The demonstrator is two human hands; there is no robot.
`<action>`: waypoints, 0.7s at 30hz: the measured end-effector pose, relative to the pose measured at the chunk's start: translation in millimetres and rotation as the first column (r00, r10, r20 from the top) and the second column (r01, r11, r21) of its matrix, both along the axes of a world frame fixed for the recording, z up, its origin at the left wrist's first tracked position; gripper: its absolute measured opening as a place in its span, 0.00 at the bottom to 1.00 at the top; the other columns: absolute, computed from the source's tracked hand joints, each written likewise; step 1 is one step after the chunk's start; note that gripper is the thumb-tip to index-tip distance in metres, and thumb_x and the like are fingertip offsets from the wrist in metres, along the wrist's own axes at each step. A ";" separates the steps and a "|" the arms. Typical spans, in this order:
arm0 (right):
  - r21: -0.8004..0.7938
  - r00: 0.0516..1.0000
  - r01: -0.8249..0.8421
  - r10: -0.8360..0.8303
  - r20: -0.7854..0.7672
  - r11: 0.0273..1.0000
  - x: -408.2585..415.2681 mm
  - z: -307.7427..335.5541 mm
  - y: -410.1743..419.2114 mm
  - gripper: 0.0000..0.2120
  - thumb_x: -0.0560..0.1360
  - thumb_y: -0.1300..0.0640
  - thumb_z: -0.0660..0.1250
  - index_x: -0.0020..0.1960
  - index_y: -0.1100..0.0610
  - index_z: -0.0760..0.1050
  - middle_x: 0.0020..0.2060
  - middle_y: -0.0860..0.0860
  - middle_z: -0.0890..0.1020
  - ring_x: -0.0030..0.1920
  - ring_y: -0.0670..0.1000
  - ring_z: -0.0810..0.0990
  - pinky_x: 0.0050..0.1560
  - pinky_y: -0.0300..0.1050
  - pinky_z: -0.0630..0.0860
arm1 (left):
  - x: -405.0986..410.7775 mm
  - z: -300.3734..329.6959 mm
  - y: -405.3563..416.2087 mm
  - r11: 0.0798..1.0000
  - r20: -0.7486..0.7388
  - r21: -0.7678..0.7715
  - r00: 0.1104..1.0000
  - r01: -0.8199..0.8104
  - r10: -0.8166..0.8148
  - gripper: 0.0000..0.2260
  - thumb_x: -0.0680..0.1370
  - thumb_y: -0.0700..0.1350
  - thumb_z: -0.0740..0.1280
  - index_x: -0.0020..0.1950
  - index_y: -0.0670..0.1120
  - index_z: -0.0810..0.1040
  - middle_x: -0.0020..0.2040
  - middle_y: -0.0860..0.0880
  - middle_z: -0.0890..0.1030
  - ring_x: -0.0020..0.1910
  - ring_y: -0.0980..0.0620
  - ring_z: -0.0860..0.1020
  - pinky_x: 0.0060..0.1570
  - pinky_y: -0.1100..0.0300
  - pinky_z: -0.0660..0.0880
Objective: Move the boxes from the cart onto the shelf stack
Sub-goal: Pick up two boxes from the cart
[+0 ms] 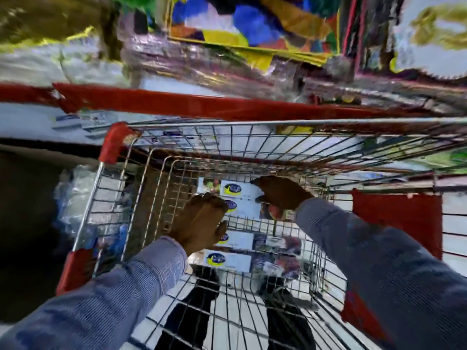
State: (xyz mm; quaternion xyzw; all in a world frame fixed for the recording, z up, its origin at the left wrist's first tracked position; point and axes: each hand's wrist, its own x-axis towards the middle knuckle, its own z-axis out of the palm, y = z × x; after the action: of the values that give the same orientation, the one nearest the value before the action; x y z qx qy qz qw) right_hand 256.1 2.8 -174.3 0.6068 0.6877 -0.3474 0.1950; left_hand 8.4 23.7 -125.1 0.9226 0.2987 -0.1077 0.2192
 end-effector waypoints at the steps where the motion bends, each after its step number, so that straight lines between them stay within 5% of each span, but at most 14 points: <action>1: 0.037 0.999 0.035 -0.033 -0.030 0.999 3.9 -1.4 1.1 0.25 0.79 0.47 0.64 0.72 0.57 0.67 0.61 0.61 0.79 0.58 0.62 0.80 0.57 0.55 0.77 | 2.2 -3.6 1.6 1.000 0.004 -0.012 1.000 0.013 -0.013 0.17 0.70 0.48 0.66 0.58 0.46 0.79 0.51 0.45 0.84 0.50 0.40 0.81 0.52 0.47 0.79; 6: 0.048 0.987 0.133 -0.129 -0.092 0.990 8.4 5.2 9.7 0.30 0.78 0.51 0.66 0.74 0.62 0.61 0.67 0.62 0.74 0.65 0.62 0.74 0.65 0.54 0.72 | 21.6 -25.3 2.0 0.994 -0.119 -0.041 0.987 0.101 -0.105 0.14 0.72 0.43 0.65 0.56 0.43 0.78 0.53 0.44 0.82 0.52 0.42 0.79 0.52 0.47 0.77; 13: 0.253 0.994 0.112 -0.111 -0.017 0.961 18.1 8.3 -14.6 0.30 0.76 0.51 0.66 0.72 0.64 0.63 0.63 0.64 0.76 0.62 0.64 0.75 0.59 0.55 0.73 | 41.5 -61.6 -4.9 0.995 -0.182 0.051 0.980 0.089 -0.079 0.28 0.69 0.30 0.65 0.70 0.38 0.67 0.62 0.39 0.78 0.58 0.37 0.77 0.58 0.43 0.75; 17: 0.283 0.990 0.136 -0.137 -0.015 0.949 17.1 36.9 -18.9 0.27 0.75 0.51 0.67 0.70 0.60 0.66 0.61 0.61 0.78 0.60 0.61 0.77 0.56 0.52 0.75 | 49.2 -45.3 -3.9 1.000 -0.132 0.005 0.991 0.000 0.001 0.22 0.70 0.29 0.63 0.63 0.40 0.73 0.55 0.41 0.81 0.52 0.40 0.79 0.51 0.46 0.76; 21: 0.319 0.997 0.032 -0.051 0.052 0.947 14.3 90.4 -22.4 0.28 0.76 0.50 0.66 0.70 0.62 0.64 0.60 0.63 0.79 0.59 0.63 0.78 0.57 0.54 0.75 | 44.2 17.2 -5.4 1.000 -0.004 -0.016 1.000 -0.008 0.008 0.23 0.60 0.32 0.78 0.54 0.37 0.81 0.48 0.36 0.85 0.45 0.36 0.84 0.41 0.45 0.83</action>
State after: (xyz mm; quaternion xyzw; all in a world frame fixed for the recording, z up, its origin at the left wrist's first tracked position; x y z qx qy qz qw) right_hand 270.4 -19.6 -83.9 0.6549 0.7156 -0.2178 0.1076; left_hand 52.6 18.3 -107.9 0.9193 0.3021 -0.1111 0.2266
